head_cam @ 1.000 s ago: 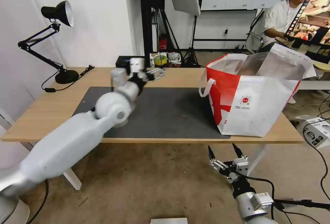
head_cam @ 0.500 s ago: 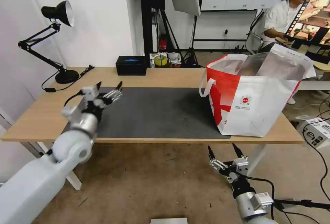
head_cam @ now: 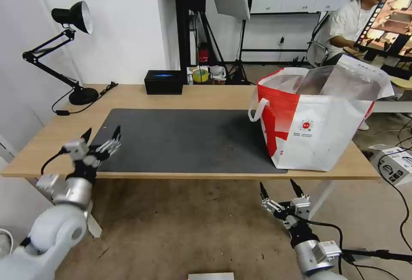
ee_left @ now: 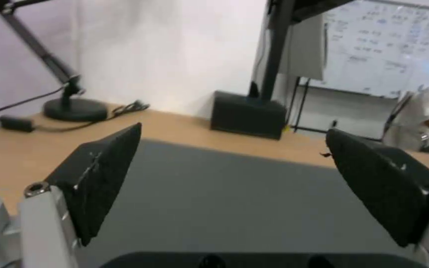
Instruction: Pick up the trash from the table and place it into the takeout bag.
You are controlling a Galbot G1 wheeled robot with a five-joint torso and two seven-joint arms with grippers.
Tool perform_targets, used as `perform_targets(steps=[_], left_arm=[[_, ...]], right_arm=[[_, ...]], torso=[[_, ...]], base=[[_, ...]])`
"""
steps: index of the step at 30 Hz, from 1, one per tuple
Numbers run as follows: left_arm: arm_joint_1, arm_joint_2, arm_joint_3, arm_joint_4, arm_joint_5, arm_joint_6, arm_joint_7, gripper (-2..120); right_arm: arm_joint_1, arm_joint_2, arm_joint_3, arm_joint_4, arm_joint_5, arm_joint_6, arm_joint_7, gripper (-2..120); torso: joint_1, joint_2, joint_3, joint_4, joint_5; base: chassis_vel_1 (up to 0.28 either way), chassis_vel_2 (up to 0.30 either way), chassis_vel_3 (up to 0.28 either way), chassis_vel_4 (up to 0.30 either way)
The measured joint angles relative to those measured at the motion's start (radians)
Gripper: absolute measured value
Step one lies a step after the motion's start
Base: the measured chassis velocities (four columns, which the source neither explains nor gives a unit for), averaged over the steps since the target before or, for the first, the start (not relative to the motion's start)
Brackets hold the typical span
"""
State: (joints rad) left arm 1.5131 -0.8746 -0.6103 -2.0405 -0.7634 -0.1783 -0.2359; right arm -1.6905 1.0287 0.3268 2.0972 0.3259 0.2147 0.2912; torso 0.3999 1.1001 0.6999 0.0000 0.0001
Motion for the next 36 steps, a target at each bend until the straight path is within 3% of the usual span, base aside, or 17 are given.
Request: perform_targets(steps=[12, 20, 36], left_arm=[[0.153, -0.143, -0.049, 0.050, 0.137, -0.085, 0.037, 100], [0.203, -0.179, -0.044, 0.057, 0.153, -0.100, 0.096, 100], [0.237, -0.196, -0.048, 0.044, 0.148, -0.091, 0.104, 100]], right_arm=[[0.000, 0.000, 0.000, 0.000, 0.000, 0.000, 0.000, 100], [0.000, 0.000, 0.000, 0.000, 0.000, 0.000, 0.000, 100], [0.000, 0.000, 0.000, 0.000, 0.000, 0.000, 0.000, 100]], torso=[[0.000, 0.000, 0.000, 0.0000, 0.0000], [0.000, 0.000, 0.000, 0.0000, 0.0000], [0.000, 0.000, 0.000, 0.0000, 0.0000]], base=[[0.000, 0.000, 0.000, 0.000], [0.000, 0.000, 0.000, 0.000], [0.000, 0.000, 0.000, 0.000]])
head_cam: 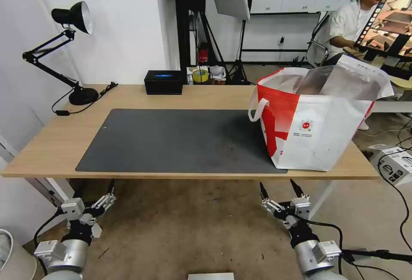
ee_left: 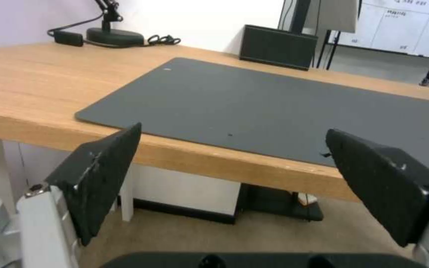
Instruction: Pick up the trash from the table and place it into the takeout bag.
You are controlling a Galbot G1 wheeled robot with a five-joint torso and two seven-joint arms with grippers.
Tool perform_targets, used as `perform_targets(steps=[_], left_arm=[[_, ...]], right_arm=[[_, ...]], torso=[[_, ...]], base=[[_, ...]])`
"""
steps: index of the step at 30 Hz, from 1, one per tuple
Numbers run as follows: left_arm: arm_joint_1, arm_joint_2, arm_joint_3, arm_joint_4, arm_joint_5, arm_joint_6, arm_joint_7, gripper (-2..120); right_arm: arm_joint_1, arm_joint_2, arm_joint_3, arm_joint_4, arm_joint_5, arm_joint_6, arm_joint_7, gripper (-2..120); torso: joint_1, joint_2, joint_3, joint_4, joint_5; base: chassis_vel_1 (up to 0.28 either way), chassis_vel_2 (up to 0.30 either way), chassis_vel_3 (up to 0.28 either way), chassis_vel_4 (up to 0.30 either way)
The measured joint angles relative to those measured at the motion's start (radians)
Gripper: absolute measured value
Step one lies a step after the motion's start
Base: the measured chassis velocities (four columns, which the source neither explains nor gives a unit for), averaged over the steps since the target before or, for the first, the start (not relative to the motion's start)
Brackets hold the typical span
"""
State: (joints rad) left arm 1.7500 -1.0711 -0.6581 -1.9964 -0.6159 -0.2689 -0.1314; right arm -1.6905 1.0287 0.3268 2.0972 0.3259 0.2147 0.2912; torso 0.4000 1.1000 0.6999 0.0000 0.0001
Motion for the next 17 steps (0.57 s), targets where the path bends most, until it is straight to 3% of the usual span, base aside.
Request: perform_targets(steps=[17], left_arm=[[-0.002, 0.001, 0.001, -0.001, -0.002, 0.001, -0.001, 100]], right_arm=[[0.000, 0.000, 0.000, 0.000, 0.000, 0.000, 0.000, 100]], torso=[[0.000, 0.000, 0.000, 0.0000, -0.0001]], base=[[0.000, 0.000, 0.000, 0.000]])
